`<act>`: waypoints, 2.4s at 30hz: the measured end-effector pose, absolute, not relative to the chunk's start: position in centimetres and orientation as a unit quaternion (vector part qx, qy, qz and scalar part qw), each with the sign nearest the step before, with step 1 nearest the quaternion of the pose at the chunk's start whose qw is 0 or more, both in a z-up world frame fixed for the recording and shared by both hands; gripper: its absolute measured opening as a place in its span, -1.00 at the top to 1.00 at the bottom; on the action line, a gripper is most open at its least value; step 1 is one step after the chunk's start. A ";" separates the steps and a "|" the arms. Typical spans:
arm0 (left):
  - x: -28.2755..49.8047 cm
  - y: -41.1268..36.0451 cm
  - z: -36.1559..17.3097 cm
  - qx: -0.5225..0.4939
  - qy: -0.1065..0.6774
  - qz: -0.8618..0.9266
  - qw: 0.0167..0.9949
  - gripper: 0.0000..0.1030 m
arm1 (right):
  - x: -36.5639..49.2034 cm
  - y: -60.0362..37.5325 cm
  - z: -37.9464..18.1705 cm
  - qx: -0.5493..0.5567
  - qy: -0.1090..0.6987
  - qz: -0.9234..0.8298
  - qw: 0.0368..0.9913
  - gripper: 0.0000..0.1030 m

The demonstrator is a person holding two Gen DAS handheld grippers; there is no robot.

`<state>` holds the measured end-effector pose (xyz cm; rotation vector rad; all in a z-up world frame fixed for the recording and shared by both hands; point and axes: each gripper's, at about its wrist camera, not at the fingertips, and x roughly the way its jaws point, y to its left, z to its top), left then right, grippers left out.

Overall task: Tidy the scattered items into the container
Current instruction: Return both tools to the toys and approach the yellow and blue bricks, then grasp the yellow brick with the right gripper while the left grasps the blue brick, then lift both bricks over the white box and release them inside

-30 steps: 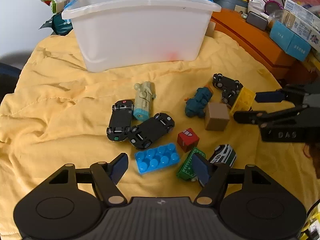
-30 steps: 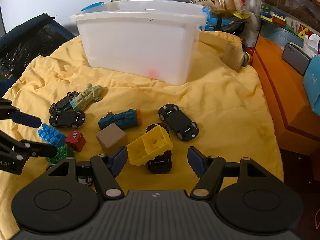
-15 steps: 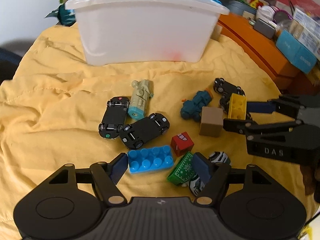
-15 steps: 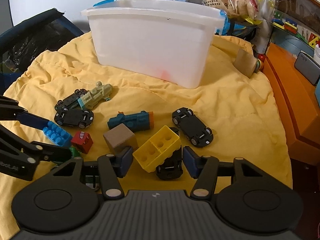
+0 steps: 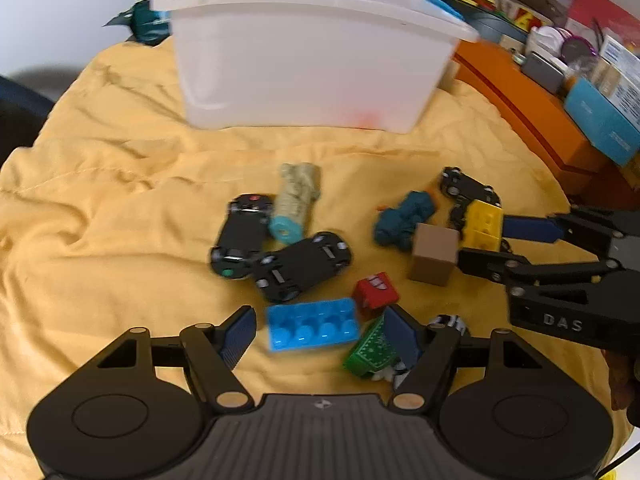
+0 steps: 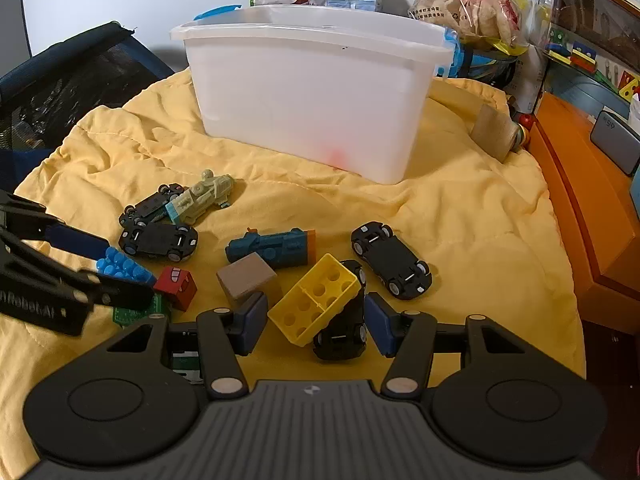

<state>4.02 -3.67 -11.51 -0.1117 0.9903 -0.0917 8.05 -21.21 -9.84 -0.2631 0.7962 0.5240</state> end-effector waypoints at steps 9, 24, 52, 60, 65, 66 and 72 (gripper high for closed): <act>3.6 -1.7 -12.0 -0.067 0.484 -0.018 0.872 -0.43 | 7.8 -21.1 -9.7 -0.135 0.377 0.241 0.884 -0.08; 3.7 -2.9 -12.3 -0.046 0.477 -0.035 0.877 -0.10 | 7.9 -19.7 -10.0 -0.157 0.377 0.225 0.884 0.11; 4.2 0.8 -3.3 -0.038 0.425 -0.031 0.904 -0.04 | 7.0 -22.9 -0.6 -0.073 0.291 0.234 0.925 0.11; 6.6 2.3 4.5 -0.073 0.383 -0.036 0.920 -0.04 | 7.5 -22.7 6.9 -0.026 0.235 0.246 0.940 0.11; 9.6 1.8 7.6 -0.048 0.353 -0.034 0.934 -0.04 | 10.4 -20.4 8.4 -0.043 0.209 0.238 0.948 0.11; 10.4 1.9 8.0 -0.052 0.350 -0.036 0.934 -0.04 | 11.2 -20.2 8.2 -0.039 0.214 0.237 0.947 0.11; 15.8 1.8 9.0 -0.043 0.354 -0.038 0.933 -0.04 | 17.1 -18.1 6.4 -0.055 0.272 0.227 0.933 0.11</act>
